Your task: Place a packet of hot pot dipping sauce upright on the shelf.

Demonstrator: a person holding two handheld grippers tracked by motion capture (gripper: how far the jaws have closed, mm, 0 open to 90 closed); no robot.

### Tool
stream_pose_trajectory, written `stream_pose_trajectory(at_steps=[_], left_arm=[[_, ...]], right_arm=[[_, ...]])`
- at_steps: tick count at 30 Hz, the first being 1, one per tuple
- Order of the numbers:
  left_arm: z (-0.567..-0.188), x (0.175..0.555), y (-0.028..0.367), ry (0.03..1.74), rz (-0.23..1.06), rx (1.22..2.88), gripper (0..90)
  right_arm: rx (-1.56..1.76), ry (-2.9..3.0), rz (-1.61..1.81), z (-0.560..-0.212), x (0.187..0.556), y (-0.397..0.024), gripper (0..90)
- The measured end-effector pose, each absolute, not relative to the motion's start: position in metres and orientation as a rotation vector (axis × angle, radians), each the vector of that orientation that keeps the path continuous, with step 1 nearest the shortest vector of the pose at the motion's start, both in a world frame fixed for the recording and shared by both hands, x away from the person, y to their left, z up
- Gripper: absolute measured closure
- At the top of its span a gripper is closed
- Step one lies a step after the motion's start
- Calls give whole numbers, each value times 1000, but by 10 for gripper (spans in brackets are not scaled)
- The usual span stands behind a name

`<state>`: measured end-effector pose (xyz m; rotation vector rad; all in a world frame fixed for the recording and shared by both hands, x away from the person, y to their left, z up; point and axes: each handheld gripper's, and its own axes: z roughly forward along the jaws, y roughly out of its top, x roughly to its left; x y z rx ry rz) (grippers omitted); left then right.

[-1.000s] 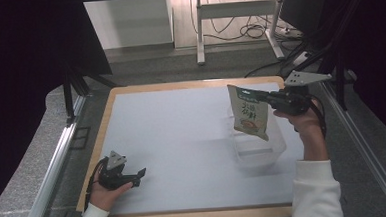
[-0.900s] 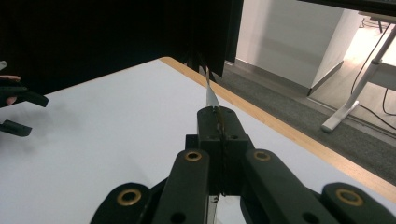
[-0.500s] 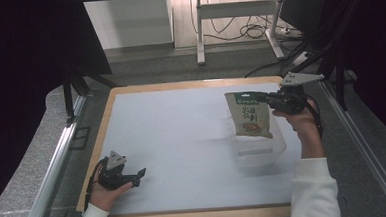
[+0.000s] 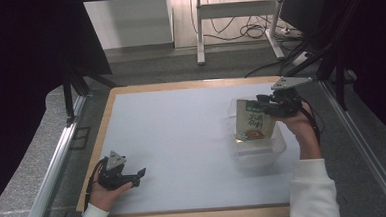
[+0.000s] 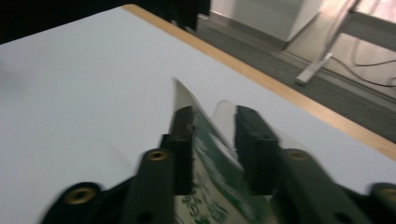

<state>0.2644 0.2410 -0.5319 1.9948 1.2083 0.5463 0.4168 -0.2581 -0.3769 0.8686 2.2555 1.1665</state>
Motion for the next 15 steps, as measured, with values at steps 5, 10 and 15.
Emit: stream_pose_trajectory(at_steps=[5,10,15], left_arm=[[-532,265,241,1209,545,1992,109],[-532,264,242,1205,548,1993,109],[-532,264,241,1202,547,1996,109]], right_arm=[[869,2190,1158,-371,412,-251,454],[867,2142,1260,-361,403,-243,356],[832,2173,1313,-357,396,-229,315]])
